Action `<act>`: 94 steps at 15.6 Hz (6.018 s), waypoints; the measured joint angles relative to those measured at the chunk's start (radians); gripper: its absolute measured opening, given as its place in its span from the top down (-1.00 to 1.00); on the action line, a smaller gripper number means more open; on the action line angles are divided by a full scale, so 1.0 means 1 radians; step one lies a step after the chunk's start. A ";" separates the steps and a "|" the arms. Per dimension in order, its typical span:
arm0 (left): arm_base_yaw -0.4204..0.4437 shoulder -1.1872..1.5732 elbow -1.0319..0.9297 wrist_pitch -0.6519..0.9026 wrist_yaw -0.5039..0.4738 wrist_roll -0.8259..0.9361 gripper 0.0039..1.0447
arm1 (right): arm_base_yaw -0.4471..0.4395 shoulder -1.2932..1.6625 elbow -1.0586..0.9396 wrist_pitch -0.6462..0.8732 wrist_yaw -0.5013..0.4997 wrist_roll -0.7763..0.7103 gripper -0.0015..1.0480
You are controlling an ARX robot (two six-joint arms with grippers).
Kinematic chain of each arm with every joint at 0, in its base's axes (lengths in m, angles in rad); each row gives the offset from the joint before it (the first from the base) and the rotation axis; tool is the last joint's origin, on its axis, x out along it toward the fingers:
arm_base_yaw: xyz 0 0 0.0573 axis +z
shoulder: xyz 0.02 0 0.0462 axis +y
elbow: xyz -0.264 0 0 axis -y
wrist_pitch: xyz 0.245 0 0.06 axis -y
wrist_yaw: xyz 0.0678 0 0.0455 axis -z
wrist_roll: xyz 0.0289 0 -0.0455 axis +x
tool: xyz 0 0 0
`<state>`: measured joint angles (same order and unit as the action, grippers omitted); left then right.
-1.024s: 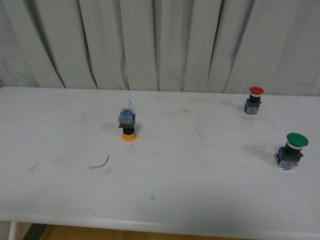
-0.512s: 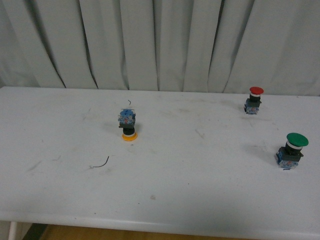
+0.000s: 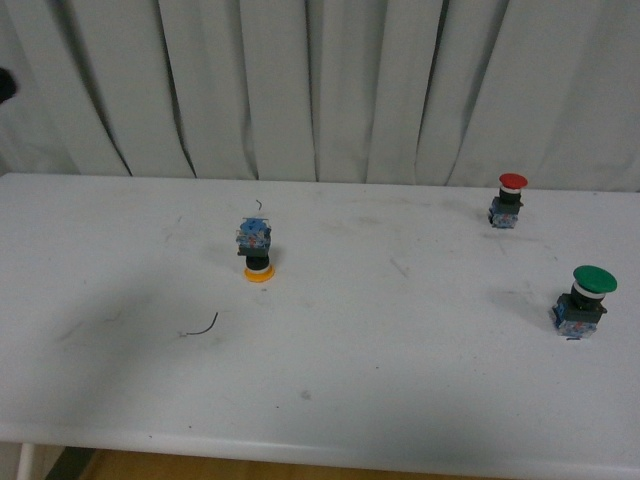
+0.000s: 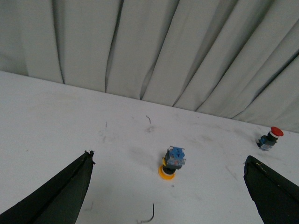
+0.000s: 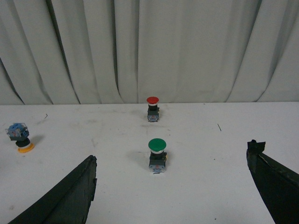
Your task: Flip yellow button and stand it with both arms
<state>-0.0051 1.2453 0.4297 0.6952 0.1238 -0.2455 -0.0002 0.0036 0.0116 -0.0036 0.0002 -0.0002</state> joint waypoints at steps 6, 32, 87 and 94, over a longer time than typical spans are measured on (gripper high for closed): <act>-0.114 0.670 0.634 -0.269 -0.075 0.073 -0.88 | 0.000 0.000 0.000 0.000 0.000 0.000 -0.87; -0.237 1.060 1.081 -0.673 -0.138 0.148 -0.88 | 0.000 0.000 0.000 0.000 0.000 0.000 -0.87; -0.260 0.426 0.095 0.589 0.338 -1.003 0.42 | -0.142 0.764 0.162 0.698 -0.166 -0.045 -0.87; -0.264 0.418 0.104 0.588 0.332 -0.996 0.42 | 0.005 1.703 0.789 0.902 -0.062 0.027 -0.87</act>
<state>-0.2691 1.6638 0.5335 1.2831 0.4561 -1.2411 0.0048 1.7069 0.8001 0.8982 -0.0620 0.0273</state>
